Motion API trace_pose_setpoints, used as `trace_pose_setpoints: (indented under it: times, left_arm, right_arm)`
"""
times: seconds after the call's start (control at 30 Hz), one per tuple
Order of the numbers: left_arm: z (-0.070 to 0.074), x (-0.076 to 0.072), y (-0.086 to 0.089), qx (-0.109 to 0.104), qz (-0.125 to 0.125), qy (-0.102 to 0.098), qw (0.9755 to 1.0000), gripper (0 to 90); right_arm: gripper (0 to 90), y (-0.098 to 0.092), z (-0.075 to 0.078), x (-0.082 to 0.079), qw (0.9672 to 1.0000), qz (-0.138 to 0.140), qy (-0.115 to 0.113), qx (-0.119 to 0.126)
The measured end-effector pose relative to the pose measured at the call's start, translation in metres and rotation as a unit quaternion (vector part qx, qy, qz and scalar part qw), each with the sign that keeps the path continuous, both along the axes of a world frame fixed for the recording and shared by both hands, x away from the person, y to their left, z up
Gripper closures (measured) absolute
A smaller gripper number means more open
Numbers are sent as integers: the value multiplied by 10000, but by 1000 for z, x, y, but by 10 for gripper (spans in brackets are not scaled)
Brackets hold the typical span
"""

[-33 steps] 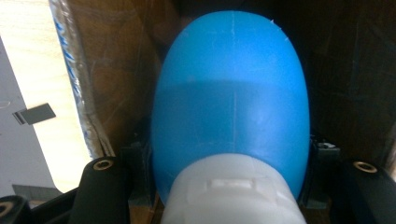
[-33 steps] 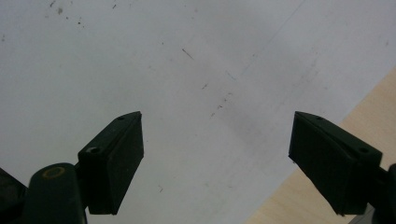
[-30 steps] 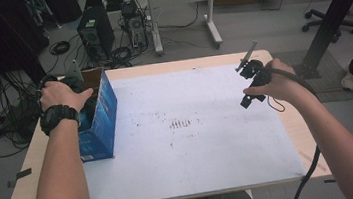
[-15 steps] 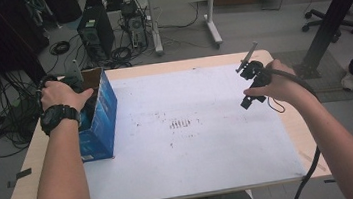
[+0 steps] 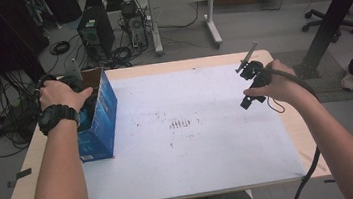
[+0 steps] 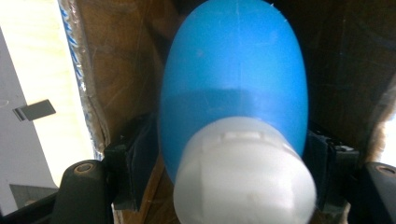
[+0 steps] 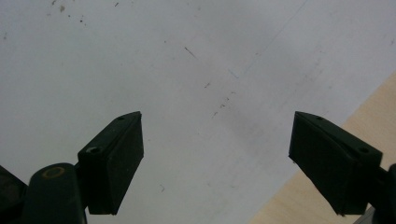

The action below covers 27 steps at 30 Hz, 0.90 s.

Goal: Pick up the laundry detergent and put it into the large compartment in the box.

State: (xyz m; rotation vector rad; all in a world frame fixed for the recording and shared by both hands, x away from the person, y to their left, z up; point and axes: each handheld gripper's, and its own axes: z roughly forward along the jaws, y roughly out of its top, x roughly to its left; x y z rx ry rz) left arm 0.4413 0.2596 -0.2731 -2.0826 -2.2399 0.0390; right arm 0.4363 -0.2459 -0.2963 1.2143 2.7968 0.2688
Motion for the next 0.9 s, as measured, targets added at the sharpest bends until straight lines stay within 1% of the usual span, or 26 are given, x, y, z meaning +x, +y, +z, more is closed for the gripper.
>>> trace_pose_setpoints:
  times: [0.2,0.23,0.37,0.43,0.5,0.53,0.9]
  left_arm:
    - [7,0,-1,95,27,-29,9999,261]
    - [10,-1,-2,94,30,-63,9999,260]
    - [13,-1,-3,66,37,-80,9999,252]
    - [16,-1,-3,98,43,-82,9999,251]
    - [18,-2,-3,61,55,-134,9999,247]
    - [19,-2,-3,60,45,-126,9999,247]
    - [32,-3,-5,87,45,-244,9997,235]
  right_arm:
    - [181,0,1,0,10000,11,-10,10]
    - [181,0,1,0,10000,1,-8,12]
    - [181,0,2,0,10000,10,-18,17]
    - [181,0,2,0,10000,12,-17,26]
    - [181,0,2,-1,10000,15,-11,22]
    - [181,0,1,-1,10000,18,-13,24]
    - [181,-1,3,-1,10000,7,-30,38]
